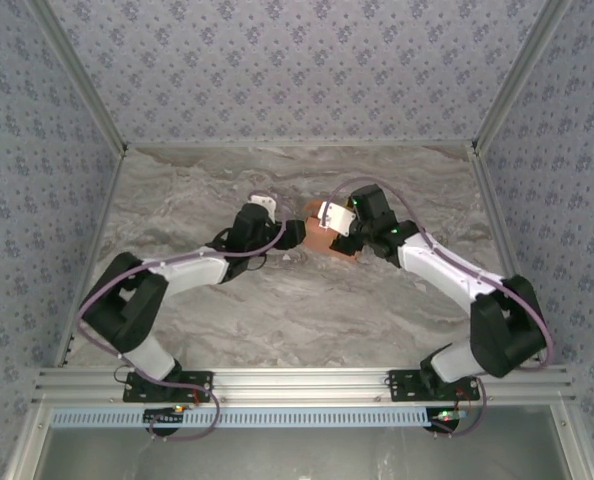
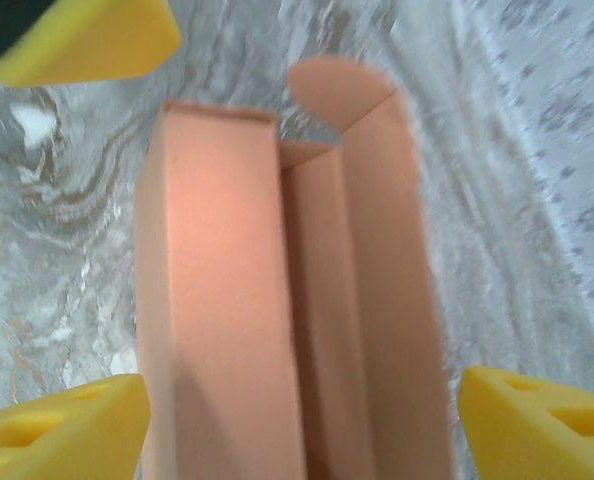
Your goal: Fold the paper box
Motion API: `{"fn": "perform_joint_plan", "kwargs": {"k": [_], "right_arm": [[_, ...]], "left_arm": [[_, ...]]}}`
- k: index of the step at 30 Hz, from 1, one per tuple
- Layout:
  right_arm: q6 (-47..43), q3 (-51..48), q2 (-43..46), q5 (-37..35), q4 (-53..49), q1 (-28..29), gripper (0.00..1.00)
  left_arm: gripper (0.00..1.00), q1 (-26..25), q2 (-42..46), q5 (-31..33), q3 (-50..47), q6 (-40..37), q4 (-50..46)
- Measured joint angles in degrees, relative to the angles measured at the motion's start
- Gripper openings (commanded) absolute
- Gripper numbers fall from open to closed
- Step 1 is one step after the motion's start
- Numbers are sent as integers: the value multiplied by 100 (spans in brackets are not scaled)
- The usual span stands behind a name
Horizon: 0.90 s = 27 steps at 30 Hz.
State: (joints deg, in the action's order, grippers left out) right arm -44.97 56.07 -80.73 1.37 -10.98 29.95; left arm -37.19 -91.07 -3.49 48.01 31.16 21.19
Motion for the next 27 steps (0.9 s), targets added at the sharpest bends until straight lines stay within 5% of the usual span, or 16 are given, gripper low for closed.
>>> {"fn": "perform_joint_plan", "kwargs": {"k": [6,12,20,27], "right_arm": [[-164,74,367,225,-251,-20,88],[26,476,72,348,-774,-201,87],[3539,1211,186,308,-1458,-1139,54],[4819,1058,212,778,-2260,-1493,44]], "left_arm": [[87,531,575,-498,260,-450,-184],[76,1021,186,-1185,730,-669,-221],[60,964,-654,-2417,1550,-2205,-732],[51,876,-901,-2459,2094,-3283,-1471]]}}
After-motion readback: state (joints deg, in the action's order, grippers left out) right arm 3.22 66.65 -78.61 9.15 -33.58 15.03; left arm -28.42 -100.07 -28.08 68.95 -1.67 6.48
